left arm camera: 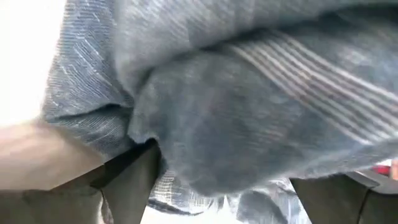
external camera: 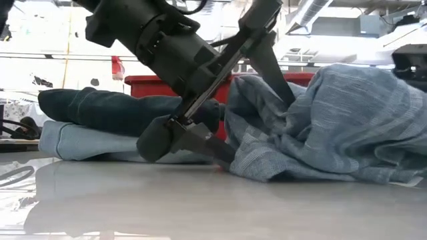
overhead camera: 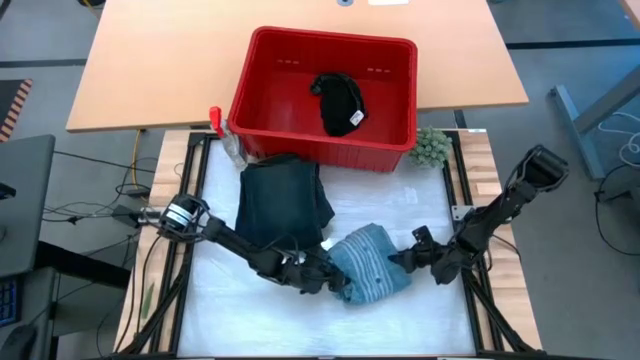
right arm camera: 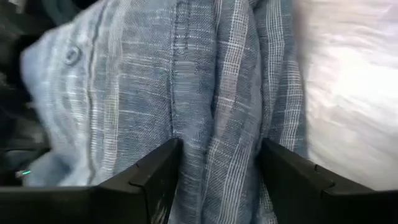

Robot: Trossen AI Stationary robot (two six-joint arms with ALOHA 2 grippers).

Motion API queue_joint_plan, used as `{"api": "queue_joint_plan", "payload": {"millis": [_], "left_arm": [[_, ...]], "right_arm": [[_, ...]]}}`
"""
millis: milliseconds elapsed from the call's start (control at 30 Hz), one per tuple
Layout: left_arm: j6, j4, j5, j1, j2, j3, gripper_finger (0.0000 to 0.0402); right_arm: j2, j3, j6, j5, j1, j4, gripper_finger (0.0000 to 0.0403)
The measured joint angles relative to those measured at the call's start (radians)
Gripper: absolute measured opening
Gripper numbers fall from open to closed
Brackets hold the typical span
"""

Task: Fold laundry
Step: Stack the blue shirt on the black pants

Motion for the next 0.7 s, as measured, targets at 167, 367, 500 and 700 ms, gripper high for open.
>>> {"api": "queue_joint_plan", "payload": {"millis": [167,367,500,700], "left_arm": [[-0.002,-0.101,0.054,0.012,-0.001,0.021,0.0326],[0.031,-0.14,0.08,0.012,-0.003,0.02,0.0241],[0.079,-0.14,0.077,0.012,-0.002,0.019,0.0149],[0.152,-0.124,0.071,0.006,-0.001,0.018,0.0017]], "right_arm": [[0.143,0.058,-0.011,0.006,-0.021,0.019,0.0245],[0.316,0.166,-0.09,-0.086,-0.059,0.099,0.0245],[0.415,0.242,-0.15,-0.138,-0.084,0.152,0.0243],[0.497,0.343,-0.222,-0.158,-0.093,0.143,0.0144]]}}
